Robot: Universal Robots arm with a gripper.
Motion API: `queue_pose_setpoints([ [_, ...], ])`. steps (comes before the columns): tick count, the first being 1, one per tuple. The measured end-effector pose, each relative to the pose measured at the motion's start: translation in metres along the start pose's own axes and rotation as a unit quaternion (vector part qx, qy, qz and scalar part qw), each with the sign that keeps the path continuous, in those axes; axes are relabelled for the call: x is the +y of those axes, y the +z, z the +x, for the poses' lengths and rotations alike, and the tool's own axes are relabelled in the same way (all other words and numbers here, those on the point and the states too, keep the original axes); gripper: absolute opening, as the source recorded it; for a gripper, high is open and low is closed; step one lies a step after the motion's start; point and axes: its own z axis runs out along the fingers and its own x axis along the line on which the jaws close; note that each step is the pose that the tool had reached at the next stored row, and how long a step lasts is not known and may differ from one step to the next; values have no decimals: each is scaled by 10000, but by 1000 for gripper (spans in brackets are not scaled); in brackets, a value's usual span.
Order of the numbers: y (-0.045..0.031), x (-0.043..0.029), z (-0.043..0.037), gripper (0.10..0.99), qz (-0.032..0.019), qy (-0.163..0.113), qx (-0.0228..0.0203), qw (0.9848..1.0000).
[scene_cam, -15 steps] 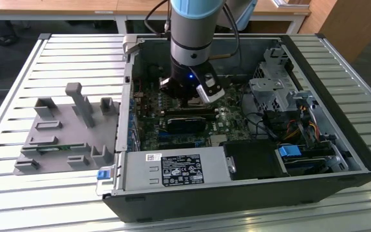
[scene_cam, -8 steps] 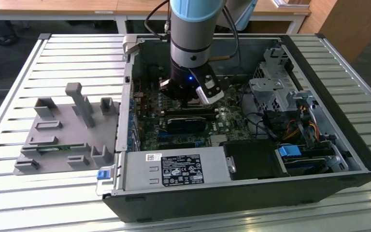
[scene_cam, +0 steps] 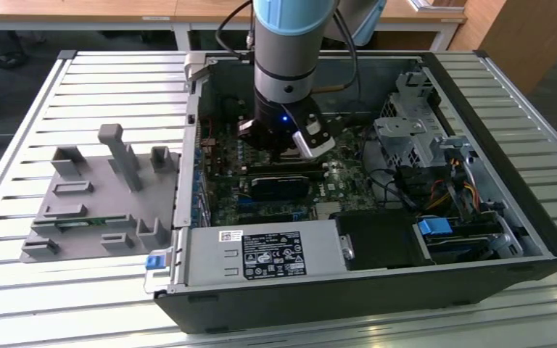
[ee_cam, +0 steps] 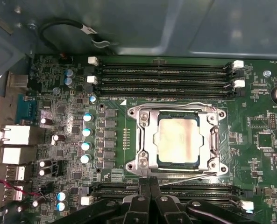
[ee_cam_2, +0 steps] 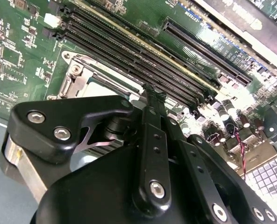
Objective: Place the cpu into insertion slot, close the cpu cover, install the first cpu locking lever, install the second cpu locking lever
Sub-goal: 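Install the second cpu locking lever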
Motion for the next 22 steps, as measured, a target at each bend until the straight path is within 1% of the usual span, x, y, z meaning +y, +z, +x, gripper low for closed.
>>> queue_pose_setpoints([
  [4,8,-3,13,106,1,0,1,10000],
  [10,38,-10,44,106,-13,-16,3,10000],
  [15,59,-20,74,106,-39,-46,7,10000],
  [18,80,-24,106,106,-56,-53,8,10000],
  [22,107,-29,137,106,-89,-65,11,9999],
])
